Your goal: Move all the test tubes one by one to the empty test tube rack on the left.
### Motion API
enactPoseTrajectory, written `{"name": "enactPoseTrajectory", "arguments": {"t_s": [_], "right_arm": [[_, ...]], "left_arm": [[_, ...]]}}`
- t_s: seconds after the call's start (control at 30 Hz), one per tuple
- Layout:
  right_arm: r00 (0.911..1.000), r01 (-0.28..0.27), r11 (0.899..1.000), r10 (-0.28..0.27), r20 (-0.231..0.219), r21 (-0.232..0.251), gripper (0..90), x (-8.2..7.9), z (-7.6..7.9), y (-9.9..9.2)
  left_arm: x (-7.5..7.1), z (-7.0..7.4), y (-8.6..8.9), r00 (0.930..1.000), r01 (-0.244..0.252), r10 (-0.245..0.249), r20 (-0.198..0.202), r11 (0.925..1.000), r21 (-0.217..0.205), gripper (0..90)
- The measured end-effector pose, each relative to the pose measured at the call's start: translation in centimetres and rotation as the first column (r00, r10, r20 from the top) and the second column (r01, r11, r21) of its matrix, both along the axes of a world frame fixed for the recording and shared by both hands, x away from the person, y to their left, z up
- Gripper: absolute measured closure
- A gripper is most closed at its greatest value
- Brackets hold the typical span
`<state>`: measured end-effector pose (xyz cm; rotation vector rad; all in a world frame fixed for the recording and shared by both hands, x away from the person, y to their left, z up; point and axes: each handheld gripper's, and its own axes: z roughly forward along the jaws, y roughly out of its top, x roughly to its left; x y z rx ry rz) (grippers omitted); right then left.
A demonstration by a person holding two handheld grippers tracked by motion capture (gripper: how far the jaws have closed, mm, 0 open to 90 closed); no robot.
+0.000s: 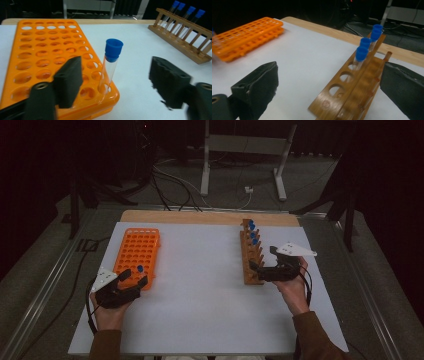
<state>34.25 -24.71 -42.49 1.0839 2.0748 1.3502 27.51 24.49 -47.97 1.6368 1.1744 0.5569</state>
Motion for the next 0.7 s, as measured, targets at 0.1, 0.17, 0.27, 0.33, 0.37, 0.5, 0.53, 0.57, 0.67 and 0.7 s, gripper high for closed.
{"name": "enactPoseTrajectory", "arguments": {"t_s": [0.1,0.17,0.27,0.33,0.37,0.5,0.53,0.57,0.67,0.7], "right_arm": [[0.9999,0.009,1.0,-0.009,-0.007,-0.011,5.7,1.0,0.3,0.2],[0.9997,0.019,1.0,-0.019,-0.015,-0.017,8.4,1.8,0.4,0.3],[0.9987,0.038,0.999,-0.039,-0.032,-0.02,13.8,3.1,0.2,0.5],[0.9975,0.052,0.998,-0.053,-0.048,-0.025,16.7,4.0,-0.1,0.7],[0.9967,0.06,0.998,-0.061,-0.053,-0.027,20.1,4.4,-0.3,0.7],[0.9932,0.083,0.996,-0.085,-0.079,-0.029,35.0,5.6,-1.1,1.1],[0.9919,0.093,0.995,-0.096,-0.084,-0.034,39.5,5.8,-1.3,1.1],[0.9901,0.102,0.994,-0.106,-0.092,-0.04,44.0,6.0,-1.5,1.2],[0.986,0.116,0.991,-0.122,-0.114,-0.059,52.5,6.6,-2.2,1.3],[0.9841,0.125,0.99,-0.133,-0.118,-0.068,56.3,6.8,-2.3,1.4]], "left_arm": [[-0.1,0.0,0.3,0.9998,-0.017,0.017,0.007,0.9998,-0.004,18.0],[-0.1,0.0,0.4,0.9997,-0.021,0.021,0.015,0.9996,-0.02,16.0],[0.0,0.0,0.3,0.9995,-0.028,0.028,0.013,0.9996,-0.01,3.5],[-0.1,0.0,0.3,0.9994,-0.031,0.031,0.017,0.9994,-0.014,1.7],[-0.1,0.0,0.3,0.9993,-0.032,0.032,0.019,0.9993,-0.016,1.2],[-0.1,-0.1,0.2,0.9994,-0.029,0.029,0.02,0.9995,-0.008,1.2],[-0.1,-0.1,0.2,0.9994,-0.028,0.028,0.019,0.9996,-0.006,1.2],[-0.1,-0.1,0.2,0.9995,-0.027,0.027,0.018,0.9996,-0.003,1.2],[-0.1,-0.1,0.0,0.9996,-0.022,0.022,0.02,0.9998,-0.001,1.2],[-0.1,0.0,-0.1,0.9996,-0.02,0.02,0.022,0.9998,-0.002,1.2]]}}
